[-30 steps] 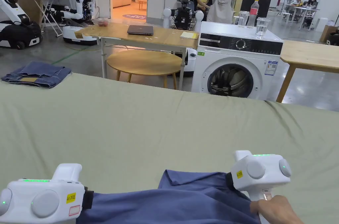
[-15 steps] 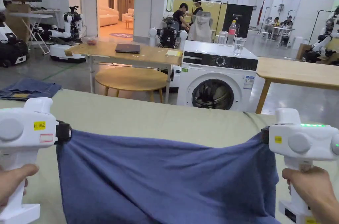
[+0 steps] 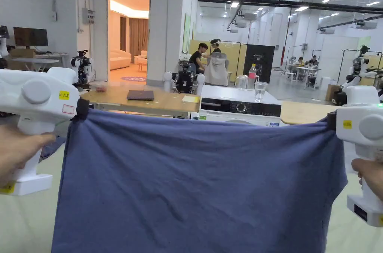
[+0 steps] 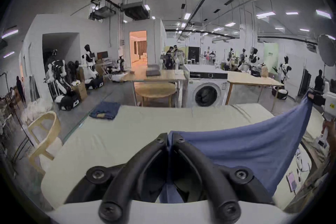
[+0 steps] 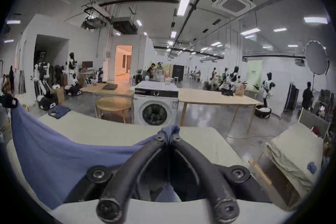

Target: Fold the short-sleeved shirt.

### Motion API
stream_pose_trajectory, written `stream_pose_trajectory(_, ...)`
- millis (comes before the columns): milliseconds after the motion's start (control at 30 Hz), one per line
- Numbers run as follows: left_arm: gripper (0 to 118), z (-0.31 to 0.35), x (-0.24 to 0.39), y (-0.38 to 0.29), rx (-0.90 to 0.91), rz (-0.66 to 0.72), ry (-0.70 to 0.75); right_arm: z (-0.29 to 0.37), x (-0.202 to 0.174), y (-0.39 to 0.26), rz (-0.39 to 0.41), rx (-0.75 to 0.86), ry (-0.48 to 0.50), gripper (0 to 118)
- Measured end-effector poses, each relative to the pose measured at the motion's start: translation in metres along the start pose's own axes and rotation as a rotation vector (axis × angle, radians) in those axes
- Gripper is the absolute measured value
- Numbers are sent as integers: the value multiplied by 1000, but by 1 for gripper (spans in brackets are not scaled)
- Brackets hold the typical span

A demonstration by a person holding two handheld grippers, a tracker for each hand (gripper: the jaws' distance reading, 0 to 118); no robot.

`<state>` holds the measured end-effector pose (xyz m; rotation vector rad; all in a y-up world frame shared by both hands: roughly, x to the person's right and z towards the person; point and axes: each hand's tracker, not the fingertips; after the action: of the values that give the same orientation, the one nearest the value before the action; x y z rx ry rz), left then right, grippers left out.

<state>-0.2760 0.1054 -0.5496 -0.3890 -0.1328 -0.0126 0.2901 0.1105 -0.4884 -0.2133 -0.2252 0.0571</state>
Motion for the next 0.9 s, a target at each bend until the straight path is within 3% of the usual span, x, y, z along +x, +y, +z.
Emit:
stream_pose_trajectory(500, 0, -16, -6, 130, 157, 15, 51, -26, -14, 112, -14, 159, -40, 0)
stream_pose_trajectory(700, 0, -32, -8, 140, 171, -13, 69, -28, -20, 126, 18, 216, -55, 0)
stream_pose_trajectory(900, 0, -47, -9, 108, 155, -46, 74, -29, -23, 92, 59, 198, -68, 0)
